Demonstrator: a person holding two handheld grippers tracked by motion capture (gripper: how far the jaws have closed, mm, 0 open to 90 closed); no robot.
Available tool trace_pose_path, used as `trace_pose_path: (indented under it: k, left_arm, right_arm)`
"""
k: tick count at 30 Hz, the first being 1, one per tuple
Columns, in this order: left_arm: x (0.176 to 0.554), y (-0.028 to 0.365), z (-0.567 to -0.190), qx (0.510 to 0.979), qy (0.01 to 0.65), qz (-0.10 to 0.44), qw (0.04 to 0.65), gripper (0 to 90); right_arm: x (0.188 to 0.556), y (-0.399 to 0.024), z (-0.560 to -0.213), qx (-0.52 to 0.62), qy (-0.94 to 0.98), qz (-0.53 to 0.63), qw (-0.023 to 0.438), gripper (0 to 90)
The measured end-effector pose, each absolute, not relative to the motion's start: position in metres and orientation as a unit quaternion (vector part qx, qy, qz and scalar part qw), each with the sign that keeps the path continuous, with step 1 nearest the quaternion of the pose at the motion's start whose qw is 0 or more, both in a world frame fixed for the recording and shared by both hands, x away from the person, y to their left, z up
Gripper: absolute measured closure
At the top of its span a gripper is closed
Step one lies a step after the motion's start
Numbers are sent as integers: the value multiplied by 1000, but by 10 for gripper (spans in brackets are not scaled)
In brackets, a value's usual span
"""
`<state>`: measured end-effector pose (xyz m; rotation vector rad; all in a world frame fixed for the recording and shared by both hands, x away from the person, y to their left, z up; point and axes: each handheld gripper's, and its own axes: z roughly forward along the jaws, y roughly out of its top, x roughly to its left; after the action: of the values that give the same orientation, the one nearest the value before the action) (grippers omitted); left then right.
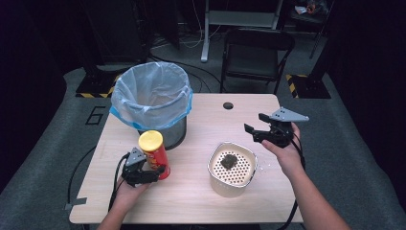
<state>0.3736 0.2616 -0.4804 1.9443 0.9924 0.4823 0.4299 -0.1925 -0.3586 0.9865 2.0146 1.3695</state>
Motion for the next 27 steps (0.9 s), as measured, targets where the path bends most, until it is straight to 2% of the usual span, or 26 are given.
trace_pose_path:
  k: [17, 27]
  left_arm:
    - [364, 264, -455, 784, 396, 184, 441, 243]
    - [356, 263, -419, 791, 384, 175, 443, 243]
  right_arm:
    - [415, -217, -401, 433, 711, 488, 263, 281]
    - [405, -228, -425, 452, 701, 463, 300, 281]
